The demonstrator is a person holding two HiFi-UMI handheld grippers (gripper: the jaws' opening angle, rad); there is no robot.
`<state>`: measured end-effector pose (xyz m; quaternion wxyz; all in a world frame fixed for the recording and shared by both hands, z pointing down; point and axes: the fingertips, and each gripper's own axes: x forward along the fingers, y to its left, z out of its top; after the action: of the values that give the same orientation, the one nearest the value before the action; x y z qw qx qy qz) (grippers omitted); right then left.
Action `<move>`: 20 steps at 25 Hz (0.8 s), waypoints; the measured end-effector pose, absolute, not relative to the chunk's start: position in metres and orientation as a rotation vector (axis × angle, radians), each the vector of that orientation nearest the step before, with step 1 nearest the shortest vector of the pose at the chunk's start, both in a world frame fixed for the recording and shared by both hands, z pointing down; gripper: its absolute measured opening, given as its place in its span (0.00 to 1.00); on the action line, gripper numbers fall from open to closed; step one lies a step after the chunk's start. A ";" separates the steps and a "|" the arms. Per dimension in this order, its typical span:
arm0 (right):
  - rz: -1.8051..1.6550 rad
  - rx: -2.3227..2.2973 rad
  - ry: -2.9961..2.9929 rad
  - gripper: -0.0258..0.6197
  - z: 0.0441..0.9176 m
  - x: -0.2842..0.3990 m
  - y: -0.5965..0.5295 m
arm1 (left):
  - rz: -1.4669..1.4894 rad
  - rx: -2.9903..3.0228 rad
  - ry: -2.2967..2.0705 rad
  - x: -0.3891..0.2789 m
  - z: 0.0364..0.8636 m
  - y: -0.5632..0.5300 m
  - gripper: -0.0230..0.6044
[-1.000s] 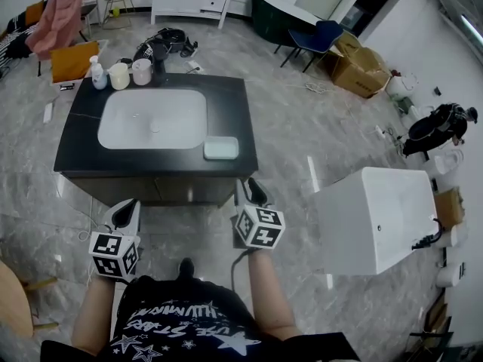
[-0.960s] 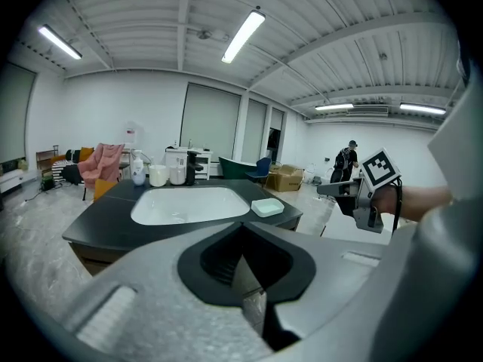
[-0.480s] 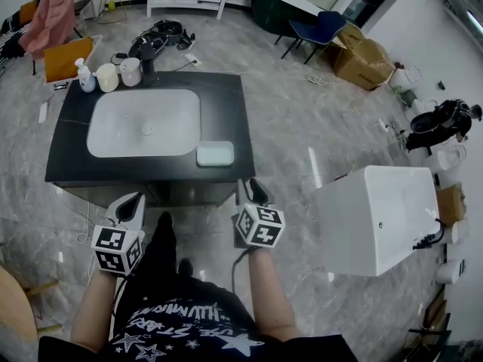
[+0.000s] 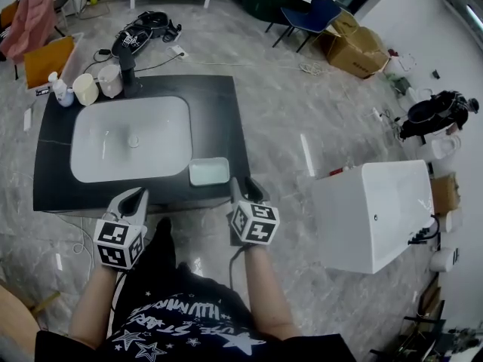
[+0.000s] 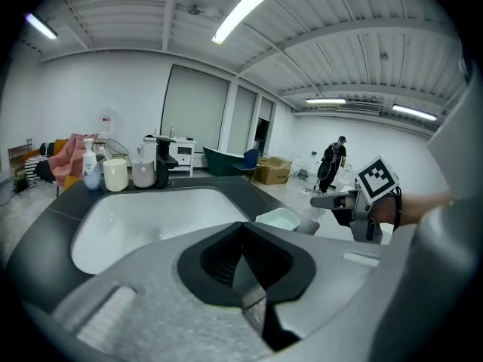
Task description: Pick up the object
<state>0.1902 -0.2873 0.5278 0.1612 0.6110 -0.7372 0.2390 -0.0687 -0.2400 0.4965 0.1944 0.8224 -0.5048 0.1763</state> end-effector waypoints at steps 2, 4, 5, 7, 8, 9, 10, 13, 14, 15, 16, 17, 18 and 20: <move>0.698 1.730 -2.080 0.26 0.535 0.188 -0.301 | 0.504 2.311 -1.395 -0.067 0.499 -0.258 0.05; 0.723 1.713 -2.047 0.26 0.545 0.185 -0.311 | 0.509 2.311 -1.377 -0.067 0.503 -0.274 0.05; 0.739 1.703 -2.033 0.26 0.551 0.184 -0.316 | 0.512 2.310 -1.365 -0.066 0.505 -0.280 0.05; 0.763 1.673 -2.009 0.26 0.560 0.180 -0.322 | 0.524 2.307 -1.341 -0.065 0.510 -0.291 0.05; 0.772 1.654 -1.999 0.26 0.564 0.178 -0.325 | 0.531 2.305 -1.329 -0.065 0.512 -0.296 0.05; 0.781 1.632 -1.991 0.26 0.568 0.176 -0.328 | 0.537 2.302 -1.320 -0.065 0.514 -0.300 0.05; 0.791 1.608 -1.984 0.26 0.572 0.174 -0.331 | 0.541 2.298 -1.313 -0.065 0.516 -0.305 0.05; 0.810 1.547 -1.954 0.26 0.586 0.169 -0.337 | 0.550 2.286 -1.295 -0.066 0.523 -0.317 0.05; 0.811 1.535 -1.941 0.26 0.590 0.169 -0.340 | 0.551 2.282 -1.290 -0.067 0.525 -0.321 0.05; 0.810 1.528 -1.929 0.25 0.593 0.168 -0.343 | 0.551 2.279 -1.284 -0.068 0.527 -0.325 0.05; 0.809 1.522 -1.917 0.23 0.596 0.167 -0.346 | 0.551 2.275 -1.279 -0.070 0.530 -0.328 0.05; 0.807 1.518 -1.905 0.23 0.599 0.166 -0.348 | 0.552 2.272 -1.274 -0.071 0.532 -0.332 0.05; 0.805 1.513 -1.894 0.22 0.601 0.166 -0.351 | 0.555 2.269 -1.269 -0.072 0.534 -0.334 0.05; 0.798 1.500 -1.874 0.20 0.604 0.165 -0.354 | 0.564 2.265 -1.264 -0.074 0.537 -0.339 0.05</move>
<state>0.1650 -0.3535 0.6043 0.3013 0.5654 -0.7065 0.3006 -0.0744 -0.3386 0.5367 0.2413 0.8280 -0.4622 0.2061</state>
